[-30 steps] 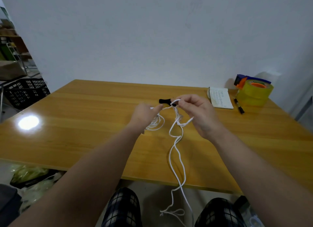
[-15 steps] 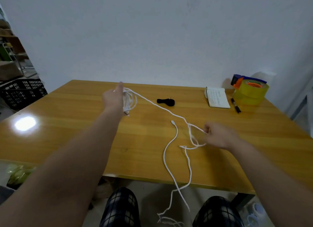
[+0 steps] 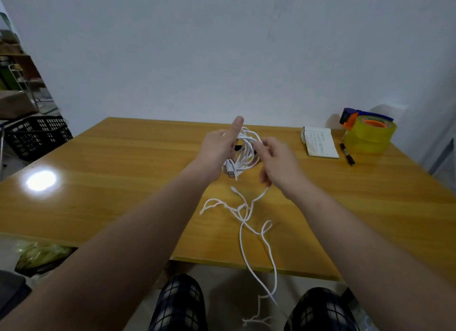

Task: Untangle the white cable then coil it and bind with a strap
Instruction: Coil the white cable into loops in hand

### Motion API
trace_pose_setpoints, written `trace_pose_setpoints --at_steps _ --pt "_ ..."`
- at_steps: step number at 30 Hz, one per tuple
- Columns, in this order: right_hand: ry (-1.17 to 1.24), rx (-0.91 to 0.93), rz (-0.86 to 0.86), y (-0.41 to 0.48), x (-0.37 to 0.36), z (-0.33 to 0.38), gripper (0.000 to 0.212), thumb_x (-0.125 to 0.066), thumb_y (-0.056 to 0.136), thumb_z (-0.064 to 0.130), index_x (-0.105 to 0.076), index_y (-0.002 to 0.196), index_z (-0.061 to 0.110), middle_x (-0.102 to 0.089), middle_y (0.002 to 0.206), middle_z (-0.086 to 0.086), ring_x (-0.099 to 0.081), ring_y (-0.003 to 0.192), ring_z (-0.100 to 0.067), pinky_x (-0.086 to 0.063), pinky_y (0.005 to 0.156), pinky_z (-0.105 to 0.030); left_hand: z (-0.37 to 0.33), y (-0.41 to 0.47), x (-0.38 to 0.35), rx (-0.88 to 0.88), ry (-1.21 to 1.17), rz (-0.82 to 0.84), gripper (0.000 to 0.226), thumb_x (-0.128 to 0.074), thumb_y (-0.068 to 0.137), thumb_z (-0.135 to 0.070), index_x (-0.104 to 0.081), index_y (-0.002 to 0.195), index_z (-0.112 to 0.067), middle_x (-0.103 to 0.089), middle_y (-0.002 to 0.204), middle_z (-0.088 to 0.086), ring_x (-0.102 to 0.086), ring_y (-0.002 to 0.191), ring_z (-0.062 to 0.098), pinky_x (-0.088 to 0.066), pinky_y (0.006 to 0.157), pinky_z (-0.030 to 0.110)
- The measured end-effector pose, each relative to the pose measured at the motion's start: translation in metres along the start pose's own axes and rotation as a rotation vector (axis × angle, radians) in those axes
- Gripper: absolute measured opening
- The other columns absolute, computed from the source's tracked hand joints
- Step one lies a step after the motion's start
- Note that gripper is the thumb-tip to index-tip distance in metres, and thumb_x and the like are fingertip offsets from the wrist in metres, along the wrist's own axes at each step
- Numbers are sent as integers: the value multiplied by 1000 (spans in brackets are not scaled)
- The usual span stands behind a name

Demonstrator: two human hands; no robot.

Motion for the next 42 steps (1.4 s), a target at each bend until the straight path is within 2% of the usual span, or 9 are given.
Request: trace_pose_setpoints --at_steps 3,7,11,14,21,26,30,35,42 --pt "45 -58 13 4 12 -9 31 -50 96 32 -66 84 8 -57 56 3 -41 36 0 -32 45 -19 0 -4 -4 41 -85 181 46 -56 88 -51 -36 62 -18 -28 56 -5 -27 46 11 -26 56 27" --pt "-8 9 -102 14 39 -17 22 -62 89 28 -67 75 13 -64 77 -1 -56 75 -7 -40 71 -25 0 -14 -6 127 -200 330 36 -54 95 -28 -41 63 -18 -30 50 -9 -28 43 6 -24 53 23" --pt "-39 -26 -266 19 70 -42 39 -70 81 34 -59 71 -3 -48 58 1 -41 54 -9 -32 54 -25 -9 -25 -9 191 -341 407 38 -48 96 -31 -42 61 -16 -68 65 5 -65 55 13 -53 55 24" --pt "-175 -56 -156 17 53 -60 38 -60 89 33 -57 63 6 -46 50 2 -40 48 -10 -30 53 -27 -16 -26 -14 200 -481 418 31 -45 97 -29 -49 70 -14 -74 84 13 -71 64 12 -58 61 25" --pt "-737 -74 364 -6 -4 -98 32 -32 101 23 -43 130 30 -61 114 -8 -57 98 -27 -48 86 -40 -13 -11 -15 232 -431 348 21 -41 100 -19 -53 93 -4 -73 92 15 -70 73 19 -57 65 30" --pt "-781 -28 399 -15 13 -81 43 -37 100 32 -29 142 41 -55 131 0 -54 113 -23 -45 88 -37 -2 14 23 226 -595 -134 20 -44 97 -4 -48 78 0 -56 88 22 -61 73 28 -52 69 39" --pt "-1005 223 267 -22 13 -52 36 -34 101 31 -41 135 42 -56 124 7 -55 111 -20 -43 73 -31 6 17 28 194 -263 -155 20 -47 95 -9 -57 79 -1 -62 83 14 -63 72 23 -52 79 40" --pt "-1254 441 312 -23 -14 -14 43 -43 95 15 -45 132 37 -38 92 2 -51 80 -24 -20 47 -28 2 3 -1 101 69 -10 18 -38 101 -24 -49 100 -11 -61 112 9 -59 106 22 -45 89 37" --pt "-1170 614 251 -11 -10 25 26 -45 96 28 -61 115 36 -53 129 15 -57 107 -16 -29 53 -27 -9 -21 -24 -45 361 275 22 -37 101 -23 -49 94 -5 -49 83 5 -53 69 3 -43 60 14"
Point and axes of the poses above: each hand's wrist, its own y-axis towards the middle knuckle, its own x-axis out of the back of the hand, z = x × y, the point moved 6 cm from there along y, towards the middle knuckle
